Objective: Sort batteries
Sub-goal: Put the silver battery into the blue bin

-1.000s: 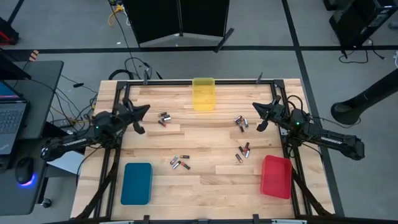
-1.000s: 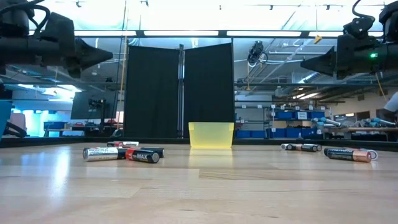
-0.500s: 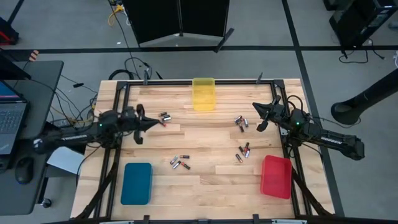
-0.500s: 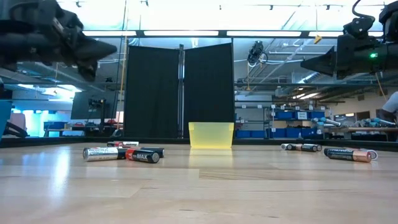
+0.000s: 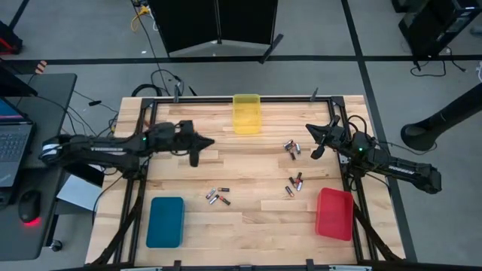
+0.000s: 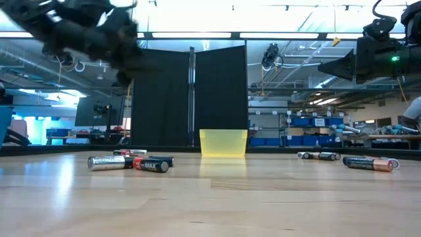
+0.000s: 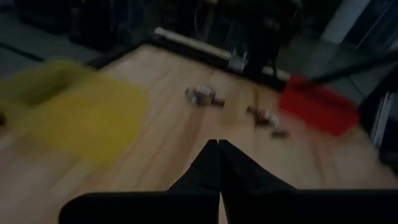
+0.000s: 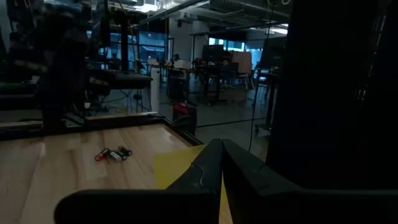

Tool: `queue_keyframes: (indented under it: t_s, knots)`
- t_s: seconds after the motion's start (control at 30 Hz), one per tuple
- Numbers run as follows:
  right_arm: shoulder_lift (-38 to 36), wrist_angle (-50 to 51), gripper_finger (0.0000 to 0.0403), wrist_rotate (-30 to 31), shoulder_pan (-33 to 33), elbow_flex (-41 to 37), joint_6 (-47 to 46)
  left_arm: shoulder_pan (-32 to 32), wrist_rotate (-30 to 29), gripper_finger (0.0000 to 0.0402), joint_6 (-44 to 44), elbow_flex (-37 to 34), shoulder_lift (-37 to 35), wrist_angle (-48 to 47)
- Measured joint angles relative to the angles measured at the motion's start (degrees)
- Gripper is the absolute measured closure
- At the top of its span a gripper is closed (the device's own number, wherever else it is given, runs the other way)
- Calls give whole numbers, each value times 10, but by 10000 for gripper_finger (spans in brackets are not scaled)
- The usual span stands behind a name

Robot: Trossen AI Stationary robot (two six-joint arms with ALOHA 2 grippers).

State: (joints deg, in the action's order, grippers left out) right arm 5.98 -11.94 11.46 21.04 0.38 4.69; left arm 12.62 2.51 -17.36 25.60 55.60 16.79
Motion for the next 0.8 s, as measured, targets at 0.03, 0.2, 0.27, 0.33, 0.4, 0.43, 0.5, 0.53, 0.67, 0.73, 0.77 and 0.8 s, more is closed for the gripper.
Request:
queue_keyframes:
  t_s: [0.03, 0.2, 0.27, 0.33, 0.4, 0.43, 0.5, 0.53, 0.67, 0.73, 0.77, 0.8]
  knots:
    - [0, 0, 380, 0, 0, 0, 0, 0, 14, 397, -18, 22, 16, -11]
    - [0, 0, 380, 0, 0, 0, 0, -38, 70, 397, -21, 159, 88, -215]
    - [0, 0, 380, 0, 0, 0, 0, -78, 15, 397, 10, 212, 121, -328]
    - [0, 0, 380, 0, 0, 0, 0, -119, -54, 397, -2, 256, 160, -442]
    - [0, 0, 380, 0, 0, 0, 0, -148, -78, 397, -54, 303, 193, -536]
    - [0, 0, 380, 0, 0, 0, 0, -163, -82, 397, -84, 323, 206, -571]
    - [0, 0, 380, 0, 0, 0, 0, -194, -93, 396, -136, 350, 227, -617]
    - [0, 0, 380, 0, 0, 0, 0, -210, -94, 396, -156, 357, 236, -626]
    - [0, 0, 380, 0, 0, 0, 0, -259, -91, 396, -260, 363, 263, -628]
    - [0, 0, 380, 0, 0, 0, 0, -277, -84, 392, -303, 362, 280, -627]
    - [0, 0, 380, 0, 0, 0, 0, -286, -79, 388, -320, 361, 290, -626]
    - [0, 0, 380, 0, 0, 0, 0, -293, -72, 381, -335, 360, 299, -621]
